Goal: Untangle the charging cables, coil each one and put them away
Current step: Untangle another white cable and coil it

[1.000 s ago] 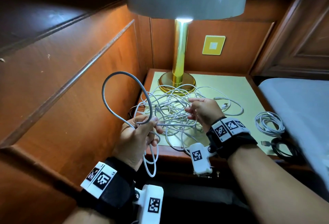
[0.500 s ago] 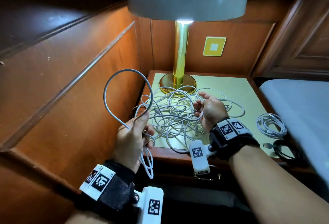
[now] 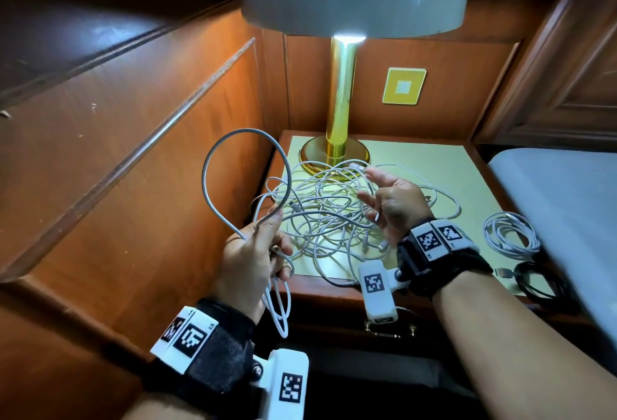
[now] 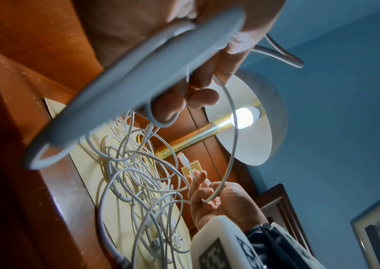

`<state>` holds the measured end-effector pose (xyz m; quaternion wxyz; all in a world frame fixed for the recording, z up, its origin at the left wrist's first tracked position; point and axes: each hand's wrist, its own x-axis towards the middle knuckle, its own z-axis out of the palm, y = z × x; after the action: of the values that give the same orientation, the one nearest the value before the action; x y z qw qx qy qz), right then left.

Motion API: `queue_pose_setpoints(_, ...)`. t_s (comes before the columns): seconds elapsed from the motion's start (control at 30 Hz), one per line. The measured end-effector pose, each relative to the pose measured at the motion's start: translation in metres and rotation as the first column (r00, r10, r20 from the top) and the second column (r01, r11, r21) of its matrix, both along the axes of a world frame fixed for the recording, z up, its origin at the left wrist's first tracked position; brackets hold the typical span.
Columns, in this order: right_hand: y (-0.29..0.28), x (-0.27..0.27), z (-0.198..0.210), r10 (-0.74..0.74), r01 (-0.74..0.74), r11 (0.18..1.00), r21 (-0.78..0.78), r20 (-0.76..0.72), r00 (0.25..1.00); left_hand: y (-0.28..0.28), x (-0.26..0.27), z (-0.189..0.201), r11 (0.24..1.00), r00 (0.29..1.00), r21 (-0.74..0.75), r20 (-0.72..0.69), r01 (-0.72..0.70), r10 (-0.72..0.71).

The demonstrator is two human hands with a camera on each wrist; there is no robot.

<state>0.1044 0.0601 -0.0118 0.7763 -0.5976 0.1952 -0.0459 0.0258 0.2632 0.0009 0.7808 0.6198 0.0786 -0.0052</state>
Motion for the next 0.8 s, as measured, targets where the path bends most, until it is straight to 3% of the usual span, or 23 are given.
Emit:
queue_pose_setpoints(0.13, -0.001, 0.001, -0.001, -0.028, 0.03, 0.999, -0.04, 0.064, 0.998, -0.001, 0.0, -0.001, 1.0, 1.0, -0.014, 0.016, -0.003, 0.003)
queue_pose_setpoints(0.3, -0.005, -0.001, 0.014, -0.087, 0.048, 0.986, 0.157, 0.256, 0.963, 0.001, 0.002, -0.001, 1.0, 0.999, -0.02, 0.037, -0.006, 0.006)
queue_pose_setpoints(0.4, -0.007, -0.011, 0.03, -0.024, -0.03, 0.986, 0.165, 0.311, 0.95, 0.002, 0.002, -0.001, 1.0, 0.998, -0.017, 0.06, -0.01, 0.011)
queue_pose_setpoints(0.53, -0.01, -0.036, 0.048, 0.125, -0.126, 0.992, -0.023, 0.381, 0.916, 0.005, 0.002, -0.007, 0.999, 0.989, 0.033, 0.151, -0.003, -0.002)
queue_pose_setpoints(0.63, -0.021, -0.071, 0.057, 0.27, -0.206, 0.96, -0.192, 0.421, 0.866, 0.012, -0.005, -0.016, 0.961, 0.939, 0.275, 0.323, 0.026, -0.118)
queue_pose_setpoints(0.73, -0.037, -0.116, 0.06, 0.433, -0.256, 0.86, -0.442, 0.366, 0.824, 0.017, -0.021, -0.018, 0.844, 0.868, 0.536, 0.42, 0.0, -0.266)
queue_pose_setpoints(0.8, -0.046, -0.145, 0.057, 0.488, -0.256, 0.772, -0.582, 0.284, 0.825, 0.018, -0.036, -0.016, 0.811, 0.832, 0.585, 0.443, 0.013, -0.333)
